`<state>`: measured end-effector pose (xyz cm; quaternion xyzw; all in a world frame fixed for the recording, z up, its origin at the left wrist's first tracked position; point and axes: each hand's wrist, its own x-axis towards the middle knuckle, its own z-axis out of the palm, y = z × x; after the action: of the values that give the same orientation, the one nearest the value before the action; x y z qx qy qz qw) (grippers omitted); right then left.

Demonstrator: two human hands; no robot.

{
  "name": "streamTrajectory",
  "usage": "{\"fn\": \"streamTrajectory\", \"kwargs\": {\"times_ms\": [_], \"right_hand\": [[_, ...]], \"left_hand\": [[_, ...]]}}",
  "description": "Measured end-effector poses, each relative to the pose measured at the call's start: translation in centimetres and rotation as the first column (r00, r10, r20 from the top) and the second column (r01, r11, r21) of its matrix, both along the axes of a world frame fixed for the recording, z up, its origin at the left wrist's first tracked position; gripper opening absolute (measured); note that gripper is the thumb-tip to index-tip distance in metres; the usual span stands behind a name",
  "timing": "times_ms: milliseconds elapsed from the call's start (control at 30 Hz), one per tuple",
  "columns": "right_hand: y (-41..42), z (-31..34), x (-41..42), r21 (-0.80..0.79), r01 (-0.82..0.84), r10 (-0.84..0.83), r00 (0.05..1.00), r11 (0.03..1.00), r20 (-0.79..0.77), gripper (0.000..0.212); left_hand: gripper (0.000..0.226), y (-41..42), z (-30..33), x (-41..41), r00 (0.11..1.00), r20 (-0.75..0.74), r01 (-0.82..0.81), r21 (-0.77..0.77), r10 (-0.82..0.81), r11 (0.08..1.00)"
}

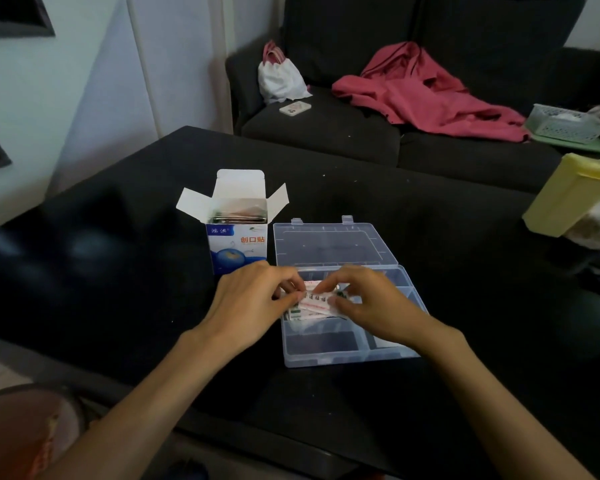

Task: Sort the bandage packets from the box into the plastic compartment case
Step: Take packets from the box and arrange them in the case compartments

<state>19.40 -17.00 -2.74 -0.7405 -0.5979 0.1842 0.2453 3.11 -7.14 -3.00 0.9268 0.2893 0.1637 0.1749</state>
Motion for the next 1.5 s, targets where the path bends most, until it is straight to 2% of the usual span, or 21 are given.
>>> {"fn": "streamTrajectory", "kwargs": {"times_ms": [167,267,400,567,700,833,967,1067,1200,1300,1367,1433,1500], "right_hand": [[0.4,-0.3,-0.2,0.019,0.011,-0.011,1.000,1.000,0.007,0.016],[0.5,-0.4,-0.2,0.012,0.027,-0.028,0.992,1.000,0.119,0.017],[0.6,-0.1,-0.5,-0.072,-0.012,0.032,0.962,0.997,0.273,0.018],[0.8,0.2,-0.6,-0.132,-0.002,0.047,0.940,0.991,0.337,0.019],[1.1,0.5,-0.7,-0.085,0.076,-0.034,0.910,0.993,0.412,0.021],[0.7,1.8,0.6,-0.010,0.177,-0.162,0.921,0.984,0.354,0.013],[0.8,1.3,0.7,-0.190,0.157,-0.075,0.922,0.969,0.381,0.020],[1.2,0.4,0.4,-0.240,0.158,-0.075,0.944,0.958,0.322,0.023],[1.6,-0.1,0.8,-0.310,0.189,-0.085,0.944,0.932,0.320,0.026],[1.9,0.7,0.8,-0.354,0.169,-0.075,0.962,0.920,0.262,0.024],[2.1,2.4,0.6,-0.319,0.152,-0.093,0.977,0.935,0.193,0.011],[2.5,4.4,0.0,-0.208,0.157,-0.138,0.985,0.965,0.105,0.004],[3.3,5.8,-1.2,-0.016,0.198,-0.198,0.980,0.980,0.016,0.003]], "left_hand": [[0.015,0.4,0.2,-0.5,0.997,-0.078,0.018,0.013,-0.017,1.000],[0.019,0.5,0.5,-0.6,0.994,-0.103,0.032,0.022,-0.029,0.999],[0.023,0.2,0.6,-0.6,0.986,-0.158,0.059,0.082,-0.045,0.995],[0.032,-0.2,0.2,-0.7,0.968,-0.237,0.115,0.127,-0.083,0.985],[0.035,-0.5,0.3,-0.6,0.953,-0.281,0.156,0.127,-0.115,0.980],[0.035,-0.5,0.4,-0.6,0.946,-0.302,0.164,0.117,-0.122,0.980],[0.037,-0.6,0.4,-0.6,0.953,-0.281,0.149,0.117,-0.111,0.982],[0.034,-0.5,0.5,-0.6,0.946,-0.305,0.153,0.114,-0.112,0.982],[0.034,-0.6,0.5,-0.6,0.943,-0.311,0.158,0.116,-0.115,0.981],[0.032,-0.3,0.3,-1.0,0.957,-0.258,0.158,0.079,-0.133,0.984],[0.029,0.2,0.6,-1.3,0.984,-0.147,0.113,0.068,-0.103,0.991],[0.021,0.8,1.4,-1.8,0.997,0.055,-0.058,0.096,0.053,0.994],[0.020,2.2,2.4,-2.8,0.921,0.273,-0.320,0.115,0.279,0.941]]}}
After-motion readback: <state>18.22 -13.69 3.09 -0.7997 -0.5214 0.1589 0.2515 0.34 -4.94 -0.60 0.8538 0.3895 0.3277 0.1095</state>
